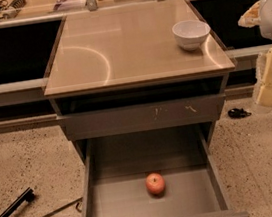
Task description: Pick apple from middle drawer and place on counter
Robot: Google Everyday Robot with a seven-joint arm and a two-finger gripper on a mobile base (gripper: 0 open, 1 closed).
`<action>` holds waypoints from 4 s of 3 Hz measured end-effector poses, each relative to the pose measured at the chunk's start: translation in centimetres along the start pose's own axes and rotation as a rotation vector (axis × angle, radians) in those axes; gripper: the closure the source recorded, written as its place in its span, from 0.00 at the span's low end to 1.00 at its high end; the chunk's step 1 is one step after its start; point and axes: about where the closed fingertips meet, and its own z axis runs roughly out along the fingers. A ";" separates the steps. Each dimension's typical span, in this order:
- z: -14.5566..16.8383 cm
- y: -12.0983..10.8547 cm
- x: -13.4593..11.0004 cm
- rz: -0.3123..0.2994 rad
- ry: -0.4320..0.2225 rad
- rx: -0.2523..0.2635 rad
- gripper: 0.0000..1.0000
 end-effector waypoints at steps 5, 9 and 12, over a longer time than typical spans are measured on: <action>21.9 1.0 0.2 0.011 -0.143 -0.020 0.00; 34.9 5.9 -1.5 -0.036 -0.207 -0.172 0.00; 40.8 9.0 -3.1 -0.074 -0.242 -0.279 0.00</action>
Offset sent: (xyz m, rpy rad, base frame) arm 0.0120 -0.0065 -0.0729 -0.0191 0.0312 -0.0360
